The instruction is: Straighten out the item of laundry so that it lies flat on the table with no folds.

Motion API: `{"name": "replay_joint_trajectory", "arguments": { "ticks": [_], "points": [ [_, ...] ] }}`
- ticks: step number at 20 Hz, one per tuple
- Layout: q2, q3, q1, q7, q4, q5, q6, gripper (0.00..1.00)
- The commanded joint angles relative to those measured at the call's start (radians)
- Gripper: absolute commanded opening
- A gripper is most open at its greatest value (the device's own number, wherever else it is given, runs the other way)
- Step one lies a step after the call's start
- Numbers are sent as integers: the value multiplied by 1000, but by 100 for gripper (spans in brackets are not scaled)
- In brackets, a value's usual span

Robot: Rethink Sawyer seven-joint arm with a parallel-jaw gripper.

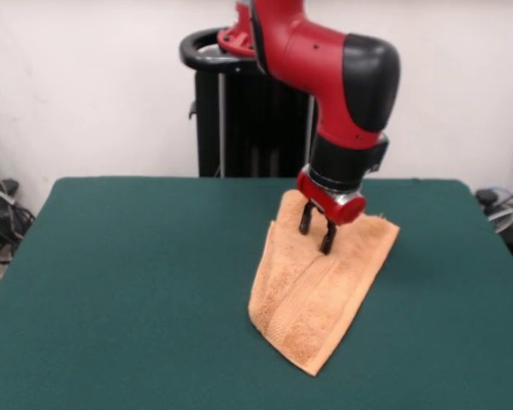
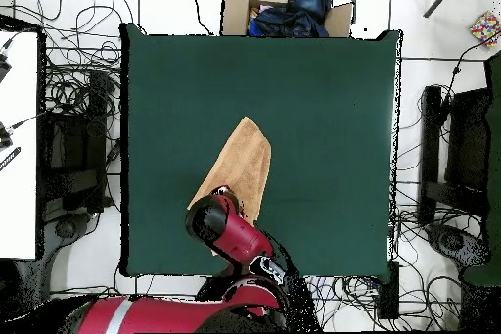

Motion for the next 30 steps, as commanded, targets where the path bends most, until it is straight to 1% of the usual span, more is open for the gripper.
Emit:
{"name": "replay_joint_trajectory", "arguments": {
  "ticks": [1,4,7,8,9,11,12,14,15,21,22,24,26,28,29,30],
  "points": [
    [7,192,-5,377,41,140,95,100],
    [-15,242,-35,392,70,165,93,100],
    [-12,245,-34,372,69,179,88,100],
    [-6,222,-17,347,57,177,90,100],
    [0,174,22,308,33,178,105,100],
    [10,215,-21,304,36,140,30,100],
    [18,293,-87,355,59,109,-27,100],
    [40,387,-157,433,75,56,-110,100],
    [40,393,-156,443,76,60,-113,100],
    [74,434,-198,450,67,8,-169,100],
    [81,446,-212,453,66,-11,-182,100],
    [82,442,-213,449,60,-22,-193,100],
    [71,400,-181,406,48,-15,-179,100],
    [53,349,-145,355,36,11,-138,100],
    [39,293,-100,308,23,43,-104,100],
    [19,226,-43,264,11,94,-42,100]
  ]
}}
